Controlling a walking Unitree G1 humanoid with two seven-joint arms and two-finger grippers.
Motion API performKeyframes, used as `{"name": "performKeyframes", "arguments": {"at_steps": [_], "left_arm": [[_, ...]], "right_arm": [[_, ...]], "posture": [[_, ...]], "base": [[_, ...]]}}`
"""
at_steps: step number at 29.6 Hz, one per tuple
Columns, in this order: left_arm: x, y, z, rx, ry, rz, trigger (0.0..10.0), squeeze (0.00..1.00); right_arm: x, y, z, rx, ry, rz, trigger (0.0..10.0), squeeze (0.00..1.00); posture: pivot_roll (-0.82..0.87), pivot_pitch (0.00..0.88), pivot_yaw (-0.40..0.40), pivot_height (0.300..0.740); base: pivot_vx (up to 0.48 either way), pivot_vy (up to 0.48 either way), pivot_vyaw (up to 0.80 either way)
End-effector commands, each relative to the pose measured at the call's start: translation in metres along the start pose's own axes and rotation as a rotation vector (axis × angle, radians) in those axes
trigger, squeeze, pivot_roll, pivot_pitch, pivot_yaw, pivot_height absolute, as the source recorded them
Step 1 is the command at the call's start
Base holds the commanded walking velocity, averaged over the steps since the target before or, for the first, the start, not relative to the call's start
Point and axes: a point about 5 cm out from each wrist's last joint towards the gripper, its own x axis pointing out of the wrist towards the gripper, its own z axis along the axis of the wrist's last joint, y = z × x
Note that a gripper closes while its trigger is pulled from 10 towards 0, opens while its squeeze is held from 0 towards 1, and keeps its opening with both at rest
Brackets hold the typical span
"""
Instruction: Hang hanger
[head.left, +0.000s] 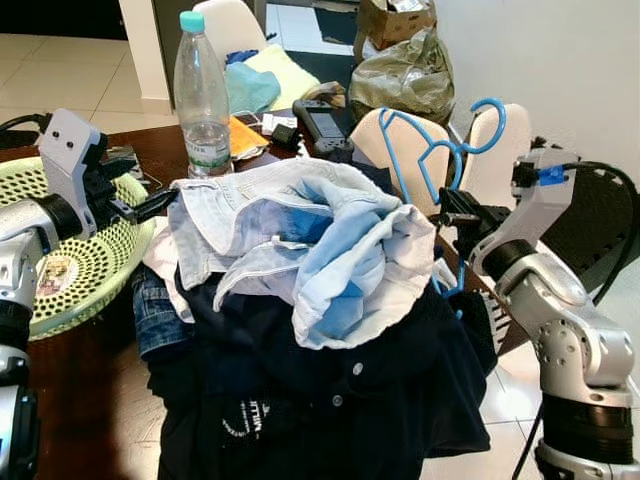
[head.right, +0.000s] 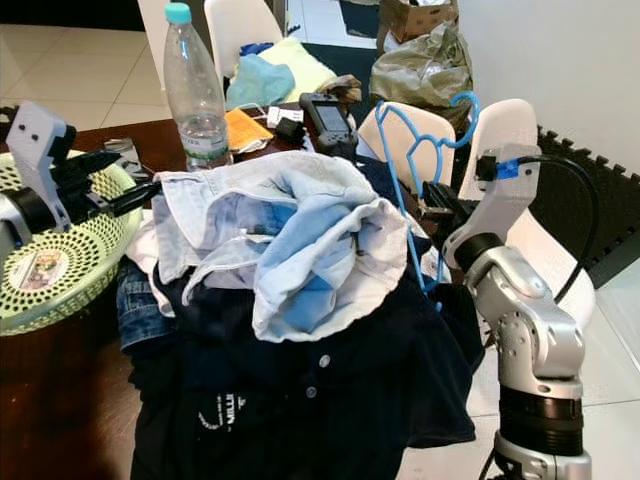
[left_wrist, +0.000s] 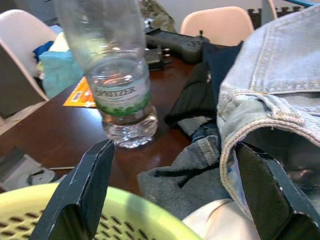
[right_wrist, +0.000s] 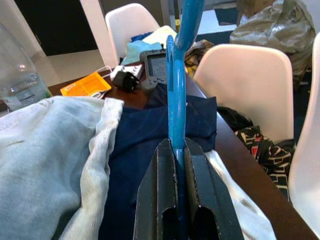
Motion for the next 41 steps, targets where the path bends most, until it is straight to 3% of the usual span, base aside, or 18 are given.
{"name": "performKeyframes", "arguments": {"at_steps": [1,4,16,17,19,20,34,41], "left_arm": [[0.004,-0.006,-0.005,0.009,0.03,-0.075,10.0,0.0],[0.015,-0.015,0.001,0.011,-0.001,-0.173,10.0,0.0],[0.032,-0.027,0.01,0.002,-0.052,-0.271,10.0,0.0],[0.036,-0.032,0.01,-0.003,-0.057,-0.298,2.6,0.0],[0.039,-0.036,0.01,-0.006,-0.061,-0.318,2.6,0.0],[0.042,-0.039,0.01,-0.01,-0.062,-0.342,0.0,0.0],[0.043,-0.045,0.01,-0.032,-0.082,-0.404,0.0,0.0],[0.041,-0.048,0.048,-0.066,-0.234,-0.53,0.0,0.0]], "right_arm": [[-0.007,-0.004,0.005,-0.009,-0.008,-0.025,10.0,0.0],[-0.011,-0.005,0.008,-0.008,-0.005,-0.036,10.0,0.0],[-0.013,-0.004,0.012,0.0,-0.017,-0.044,10.0,0.0],[-0.013,-0.004,0.013,0.002,-0.02,-0.047,10.0,0.0],[-0.014,-0.004,0.014,0.003,-0.022,-0.049,10.0,0.0],[-0.014,-0.003,0.015,0.005,-0.026,-0.052,10.0,0.0],[-0.012,-0.004,0.02,0.011,-0.047,-0.056,10.0,0.0],[-0.006,-0.001,0.018,0.031,-0.069,-0.049,10.0,0.0]], "posture": [[0.02,0.232,-0.101,0.74],[0.02,0.235,-0.097,0.74],[0.0,0.244,-0.088,0.74],[-0.01,0.245,-0.085,0.74],[-0.01,0.245,-0.084,0.74],[-0.01,0.244,-0.081,0.74],[-0.01,0.217,-0.073,0.74],[0.02,0.161,-0.05,0.74]], "base": [[0.0,0.0,0.0],[0.0,0.0,0.0],[0.0,0.0,0.0],[0.0,0.0,0.0],[0.0,0.0,0.0],[0.0,0.0,0.0],[0.0,0.0,0.0],[0.0,0.0,0.0]]}}
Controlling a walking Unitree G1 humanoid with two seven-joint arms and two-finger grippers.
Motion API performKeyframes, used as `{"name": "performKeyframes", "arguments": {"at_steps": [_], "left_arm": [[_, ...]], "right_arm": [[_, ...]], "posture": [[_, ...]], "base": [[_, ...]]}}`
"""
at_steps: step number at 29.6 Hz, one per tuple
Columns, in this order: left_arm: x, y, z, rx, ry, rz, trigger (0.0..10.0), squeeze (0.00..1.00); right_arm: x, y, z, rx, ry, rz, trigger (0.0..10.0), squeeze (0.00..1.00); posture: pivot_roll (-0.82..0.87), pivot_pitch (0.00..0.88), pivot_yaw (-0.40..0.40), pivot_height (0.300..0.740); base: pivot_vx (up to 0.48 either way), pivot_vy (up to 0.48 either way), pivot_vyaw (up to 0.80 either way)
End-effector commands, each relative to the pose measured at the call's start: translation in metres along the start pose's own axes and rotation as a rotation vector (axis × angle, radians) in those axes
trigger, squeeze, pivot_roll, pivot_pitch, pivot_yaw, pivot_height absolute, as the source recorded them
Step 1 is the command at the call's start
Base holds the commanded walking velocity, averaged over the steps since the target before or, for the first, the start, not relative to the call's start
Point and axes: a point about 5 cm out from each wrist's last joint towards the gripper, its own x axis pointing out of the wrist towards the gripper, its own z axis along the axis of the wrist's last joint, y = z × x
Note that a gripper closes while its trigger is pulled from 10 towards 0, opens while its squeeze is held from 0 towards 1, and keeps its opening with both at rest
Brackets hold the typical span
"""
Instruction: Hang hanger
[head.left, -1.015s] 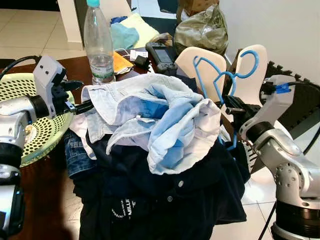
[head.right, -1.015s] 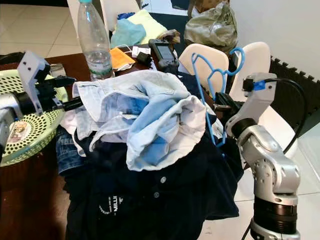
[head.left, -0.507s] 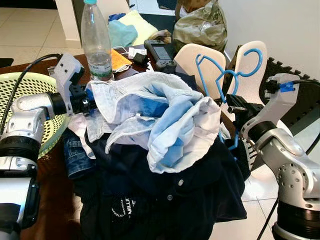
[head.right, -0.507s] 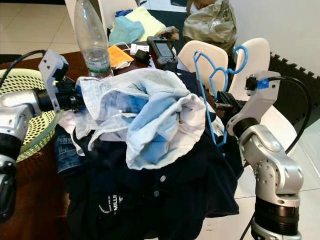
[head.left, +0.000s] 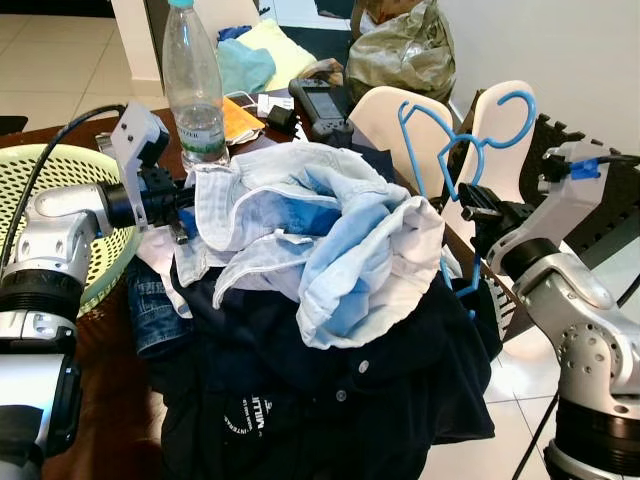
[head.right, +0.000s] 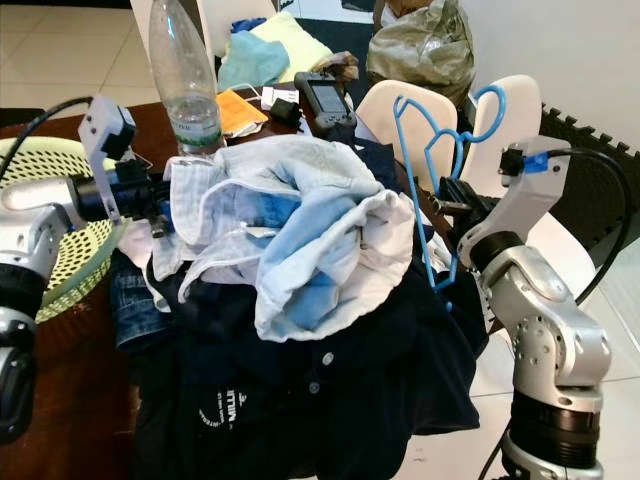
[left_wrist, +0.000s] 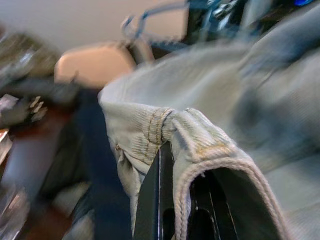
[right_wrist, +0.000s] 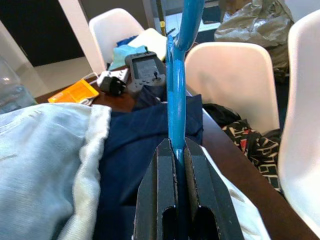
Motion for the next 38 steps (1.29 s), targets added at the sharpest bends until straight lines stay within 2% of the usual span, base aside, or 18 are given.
{"name": "performKeyframes", "arguments": {"at_steps": [1,2,3,4,6,7,8,10,11,12,13,14,16,18,20,26,30,38], "left_arm": [[0.003,-0.003,0.005,-0.007,-0.031,-0.038,0.0,0.0],[0.006,-0.005,0.025,-0.016,-0.108,-0.073,0.0,0.0],[0.006,-0.005,0.025,-0.016,-0.108,-0.073,0.0,0.0],[0.01,-0.009,0.05,-0.051,-0.217,-0.1,0.0,0.0],[0.01,-0.009,0.05,-0.051,-0.217,-0.1,0.0,0.0],[0.015,-0.016,0.067,-0.08,-0.302,-0.13,0.0,0.0],[0.025,-0.028,0.085,-0.088,-0.394,-0.129,7.2,0.0],[0.025,-0.028,0.085,-0.088,-0.394,-0.129,7.2,0.0],[0.031,-0.036,0.094,-0.093,-0.448,-0.125,10.0,0.0],[0.031,-0.036,0.094,-0.093,-0.448,-0.125,10.0,0.0],[0.04,-0.043,0.103,-0.102,-0.522,-0.089,10.0,0.0],[0.04,-0.043,0.103,-0.102,-0.522,-0.089,10.0,0.0],[0.052,-0.043,0.113,-0.138,-0.633,0.013,10.0,0.0],[0.052,-0.043,0.113,-0.138,-0.633,0.013,10.0,0.0],[0.062,-0.044,0.125,-0.163,-0.687,0.021,10.0,0.0],[0.063,-0.051,0.134,-0.195,-0.692,-0.004,10.0,0.0],[0.06,-0.053,0.141,-0.245,-0.706,-0.005,10.0,0.0],[0.06,-0.054,0.142,-0.27,-0.708,-0.005,10.0,0.0]], "right_arm": [[0.0,-0.001,0.0,-0.005,-0.012,-0.009,10.0,0.0],[0.002,0.0,0.0,0.004,-0.024,-0.007,10.0,0.0],[0.002,0.0,0.0,0.004,-0.024,-0.007,10.0,0.0],[0.005,0.002,0.0,0.016,-0.043,-0.003,10.0,0.0],[0.005,0.002,0.0,0.016,-0.043,-0.003,10.0,0.0],[0.01,0.005,-0.001,0.033,-0.059,0.002,10.0,0.0],[0.013,0.009,-0.001,0.056,-0.085,0.016,10.0,0.0],[0.013,0.009,-0.001,0.056,-0.085,0.016,10.0,0.0],[0.016,0.012,-0.001,0.071,-0.101,0.025,10.0,0.0],[0.016,0.012,-0.001,0.071,-0.101,0.025,10.0,0.0],[0.018,0.017,-0.001,0.098,-0.123,0.044,10.0,0.0],[0.018,0.017,-0.001,0.098,-0.123,0.044,10.0,0.0],[0.022,0.025,-0.002,0.15,-0.159,0.08,10.0,0.0],[0.022,0.025,-0.002,0.15,-0.159,0.08,10.0,0.0],[0.024,0.032,-0.001,0.18,-0.193,0.121,10.0,0.0],[0.026,0.037,0.0,0.191,-0.224,0.144,10.0,0.0],[0.027,0.028,0.0,0.199,-0.26,0.108,10.0,0.0],[0.028,0.023,-0.006,0.182,-0.254,0.071,10.0,0.0]], "posture": [[0.02,0.161,-0.05,0.74],[0.04,0.134,-0.04,0.74],[0.04,0.134,-0.04,0.74],[0.05,0.112,-0.031,0.74],[0.05,0.112,-0.031,0.74],[0.07,0.071,-0.014,0.74],[0.08,0.043,-0.005,0.74],[0.08,0.043,-0.005,0.74],[0.08,0.043,-0.005,0.74],[0.08,0.043,-0.005,0.74],[0.11,0.001,0.017,0.74],[0.11,0.001,0.017,0.74],[0.12,0.0,0.024,0.74],[0.12,0.0,0.024,0.74],[0.13,0.0,0.056,0.74],[0.13,0.0,0.058,0.74],[0.16,0.0,0.087,0.74],[0.16,0.0,0.096,0.74]], "base": [[0.0,0.0,0.0],[0.0,0.0,0.0],[0.0,0.0,0.0],[0.0,0.0,0.0],[0.0,0.0,0.0],[0.0,0.0,0.0],[0.0,0.0,0.0],[0.0,0.0,0.0],[0.0,0.0,0.0],[0.0,0.0,0.0],[0.0,0.0,0.0],[0.0,0.0,0.0],[0.0,0.0,0.0],[0.0,0.0,0.0],[-0.366,0.0,0.0],[-0.401,0.0,0.0],[-0.437,0.0,0.0],[-0.44,0.0,0.0]]}}
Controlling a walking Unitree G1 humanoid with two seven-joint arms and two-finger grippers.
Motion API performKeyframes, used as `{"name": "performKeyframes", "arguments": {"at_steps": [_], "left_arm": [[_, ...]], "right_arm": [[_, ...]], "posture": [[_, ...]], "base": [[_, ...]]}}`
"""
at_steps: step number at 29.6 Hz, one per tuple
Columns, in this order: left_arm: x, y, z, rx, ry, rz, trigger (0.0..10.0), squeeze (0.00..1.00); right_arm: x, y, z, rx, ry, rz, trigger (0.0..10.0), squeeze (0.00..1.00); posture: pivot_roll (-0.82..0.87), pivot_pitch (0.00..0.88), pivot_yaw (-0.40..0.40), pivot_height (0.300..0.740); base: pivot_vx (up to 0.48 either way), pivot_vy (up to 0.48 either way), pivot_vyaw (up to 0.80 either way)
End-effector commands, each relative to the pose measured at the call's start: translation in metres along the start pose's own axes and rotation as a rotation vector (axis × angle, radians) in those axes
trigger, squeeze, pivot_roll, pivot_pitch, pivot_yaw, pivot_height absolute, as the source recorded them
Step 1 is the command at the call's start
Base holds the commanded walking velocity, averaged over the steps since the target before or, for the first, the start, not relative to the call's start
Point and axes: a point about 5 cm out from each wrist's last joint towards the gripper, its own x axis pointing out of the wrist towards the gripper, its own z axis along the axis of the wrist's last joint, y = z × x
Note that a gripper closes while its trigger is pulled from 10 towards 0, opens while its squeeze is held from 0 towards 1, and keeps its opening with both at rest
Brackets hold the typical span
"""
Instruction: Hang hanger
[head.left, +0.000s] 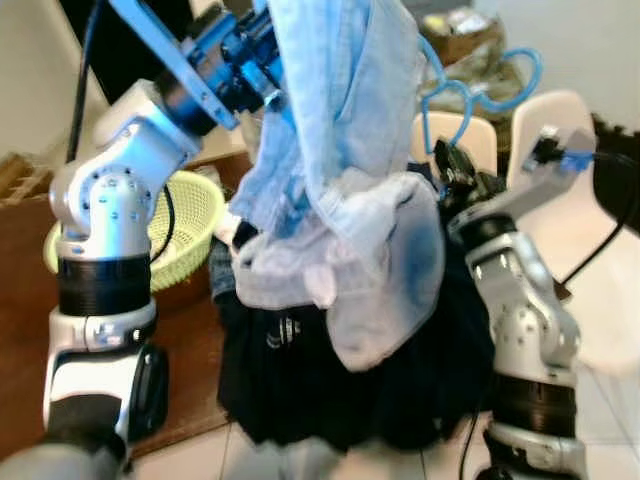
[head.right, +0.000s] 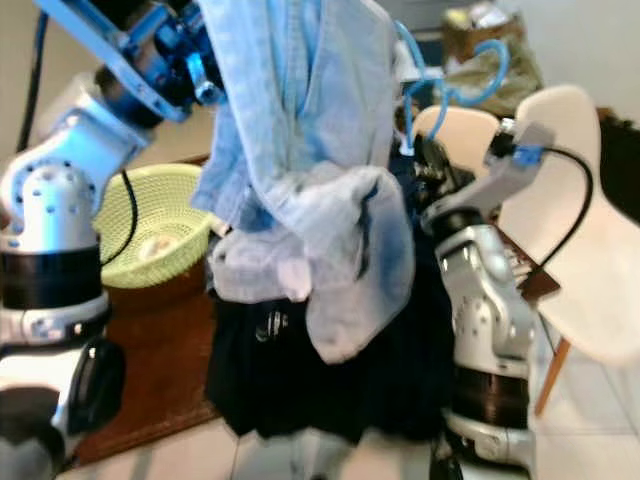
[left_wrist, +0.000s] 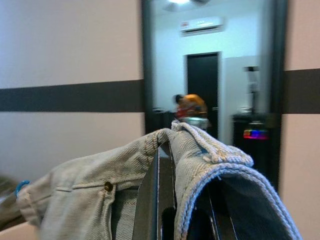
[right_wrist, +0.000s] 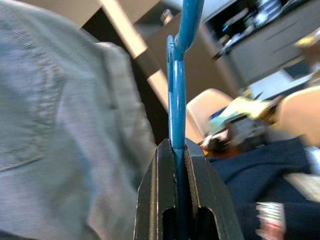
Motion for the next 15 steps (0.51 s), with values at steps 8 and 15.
{"name": "performKeyframes", "arguments": {"at_steps": [8,15], "left_arm": [[-0.003,-0.006,-0.026,-0.103,0.032,0.023,10.0,0.0],[-0.008,-0.011,-0.074,-0.194,0.12,0.083,10.0,0.0]], "right_arm": [[0.0,-0.01,-0.002,-0.035,-0.003,-0.053,10.0,0.0],[-0.002,-0.015,-0.001,-0.057,-0.001,-0.075,10.0,0.0]], "posture": [[0.14,0.0,0.099,0.74],[0.13,0.0,0.091,0.74]], "base": [[-0.44,0.0,0.0],[-0.438,0.0,0.0]]}}
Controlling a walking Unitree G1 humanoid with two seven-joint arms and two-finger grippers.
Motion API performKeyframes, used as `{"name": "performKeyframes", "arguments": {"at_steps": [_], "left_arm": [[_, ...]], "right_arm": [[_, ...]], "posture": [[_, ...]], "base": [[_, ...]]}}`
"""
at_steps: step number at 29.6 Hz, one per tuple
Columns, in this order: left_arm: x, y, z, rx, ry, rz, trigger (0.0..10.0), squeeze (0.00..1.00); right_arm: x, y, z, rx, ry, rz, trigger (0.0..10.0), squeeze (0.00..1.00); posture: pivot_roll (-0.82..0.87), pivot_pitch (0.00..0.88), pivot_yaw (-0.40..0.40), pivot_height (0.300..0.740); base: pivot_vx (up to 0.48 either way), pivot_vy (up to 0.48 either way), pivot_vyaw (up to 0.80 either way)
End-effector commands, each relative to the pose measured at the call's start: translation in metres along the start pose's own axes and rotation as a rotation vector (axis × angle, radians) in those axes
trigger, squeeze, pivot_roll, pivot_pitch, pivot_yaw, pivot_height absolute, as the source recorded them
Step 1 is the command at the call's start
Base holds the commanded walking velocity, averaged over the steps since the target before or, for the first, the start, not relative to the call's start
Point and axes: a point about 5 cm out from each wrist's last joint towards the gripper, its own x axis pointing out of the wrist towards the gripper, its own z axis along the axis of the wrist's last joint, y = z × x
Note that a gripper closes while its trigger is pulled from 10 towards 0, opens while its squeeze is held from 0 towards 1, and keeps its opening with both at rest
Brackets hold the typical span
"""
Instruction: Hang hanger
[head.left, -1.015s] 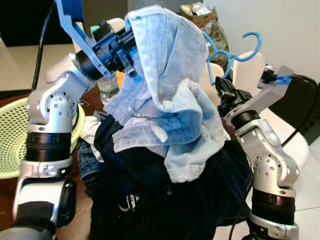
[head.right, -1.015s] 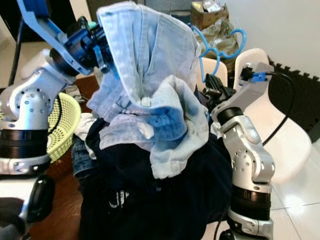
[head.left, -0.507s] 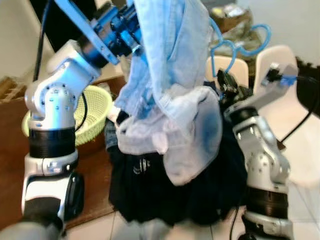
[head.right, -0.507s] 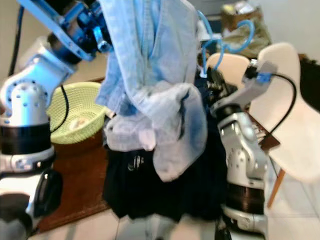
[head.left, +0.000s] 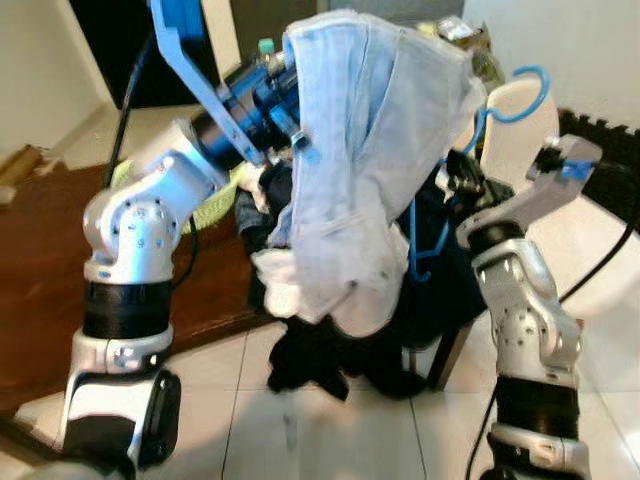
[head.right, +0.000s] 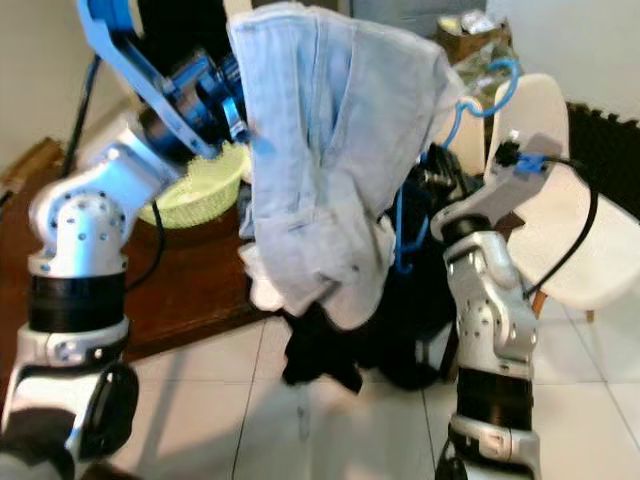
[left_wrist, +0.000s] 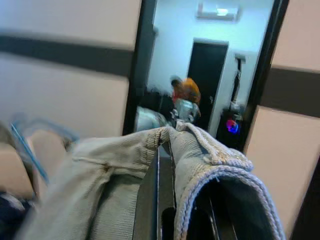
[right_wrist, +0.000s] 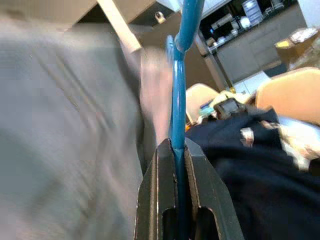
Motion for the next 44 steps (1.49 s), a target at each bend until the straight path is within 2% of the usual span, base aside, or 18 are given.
{"name": "performKeyframes", "arguments": {"at_steps": [1,7,11,13,14,17,19,20,22,23,24,25,26,27,29,30,36,44], "left_arm": [[0.004,-0.003,-0.007,0.013,0.014,-0.004,10.0,0.0],[-0.003,0.003,-0.027,-0.008,0.064,0.042,10.0,0.0],[-0.018,0.019,-0.051,0.012,0.154,0.146,10.0,0.0],[-0.042,0.039,-0.072,0.028,0.24,0.278,10.0,0.0],[-0.042,0.039,-0.072,0.028,0.24,0.278,10.0,0.0],[-0.087,0.063,-0.093,0.102,0.393,0.468,10.0,0.0],[-0.094,0.066,-0.095,0.114,0.416,0.493,10.0,0.0],[-0.111,0.071,-0.098,0.13,0.448,0.567,10.0,0.0],[-0.111,0.071,-0.098,0.13,0.448,0.567,10.0,0.0],[-0.132,0.077,-0.102,0.165,0.5,0.658,10.0,0.0],[-0.132,0.077,-0.102,0.165,0.5,0.658,10.0,0.0],[-0.157,0.081,-0.105,0.193,0.538,0.76,10.0,0.0],[-0.157,0.081,-0.105,0.193,0.538,0.76,10.0,0.0],[-0.177,0.082,-0.107,0.231,0.564,0.839,10.0,0.0],[-0.177,0.082,-0.107,0.231,0.564,0.839,10.0,0.0],[-0.191,0.081,-0.107,0.26,0.57,0.904,10.0,0.0],[-0.223,0.079,-0.108,0.346,0.575,1.06,10.0,0.0],[-0.234,0.071,-0.116,0.343,0.583,1.12,10.0,0.0]], "right_arm": [[0.0,-0.002,0.003,-0.016,-0.014,-0.01,10.0,0.0],[0.001,-0.005,0.001,-0.041,0.003,-0.026,10.0,0.0],[-0.001,-0.011,-0.003,-0.057,0.03,-0.057,10.0,0.0],[-0.005,-0.021,-0.012,-0.097,0.076,-0.098,10.0,0.0],[-0.005,-0.021,-0.012,-0.097,0.076,-0.098,10.0,0.0],[-0.021,-0.036,-0.032,-0.182,0.177,-0.158,10.0,0.0],[-0.024,-0.038,-0.035,-0.191,0.191,-0.164,10.0,0.0],[-0.033,-0.04,-0.044,-0.213,0.234,-0.162,10.0,0.0],[-0.033,-0.04,-0.044,-0.213,0.234,-0.162,10.0,0.0],[-0.044,-0.042,-0.055,-0.233,0.286,-0.162,10.0,0.0],[-0.044,-0.042,-0.055,-0.233,0.286,-0.162,10.0,0.0],[-0.059,-0.044,-0.067,-0.249,0.345,-0.163,10.0,0.0],[-0.059,-0.044,-0.067,-0.249,0.345,-0.163,10.0,0.0],[-0.071,-0.045,-0.076,-0.25,0.39,-0.167,10.0,0.0],[-0.071,-0.045,-0.076,-0.25,0.39,-0.167,10.0,0.0],[-0.079,-0.045,-0.082,-0.248,0.421,-0.166,10.0,0.0],[-0.101,-0.039,-0.098,-0.261,0.502,-0.127,10.0,0.0],[-0.119,-0.033,-0.108,-0.259,0.56,-0.085,10.0,0.0]], "posture": [[0.13,0.0,0.088,0.74],[0.13,0.0,0.084,0.74],[0.12,0.0,0.079,0.74],[0.12,0.0,0.077,0.74],[0.12,0.0,0.077,0.74],[0.1,0.0,0.074,0.74],[0.1,0.0,0.074,0.74],[0.1,0.0,0.07,0.74],[0.1,0.0,0.07,0.74],[0.09,0.0,0.06,0.74],[0.09,0.0,0.06,0.74],[0.09,0.0,0.055,0.74],[0.09,0.0,0.055,0.74],[0.08,0.0,0.048,0.74],[0.08,0.0,0.048,0.74],[0.08,0.0,0.046,0.74],[0.06,0.0,0.031,0.74],[0.07,0.0,0.015,0.74]], "base": [[-0.435,0.0,0.0],[-0.397,0.0,-0.67],[0.0,0.0,-0.8],[0.0,0.0,-0.8],[0.0,0.0,-0.8],[0.0,0.0,-0.8],[0.0,0.0,-0.8],[0.0,0.0,-0.8],[0.0,0.0,-0.8],[0.0,0.0,-0.8],[0.0,0.0,-0.8],[0.0,0.0,-0.8],[0.0,0.0,-0.8],[0.0,0.0,-0.8],[0.0,0.0,-0.8],[0.0,0.0,-0.8],[0.0,0.0,-0.8],[0.0,0.0,-0.8]]}}
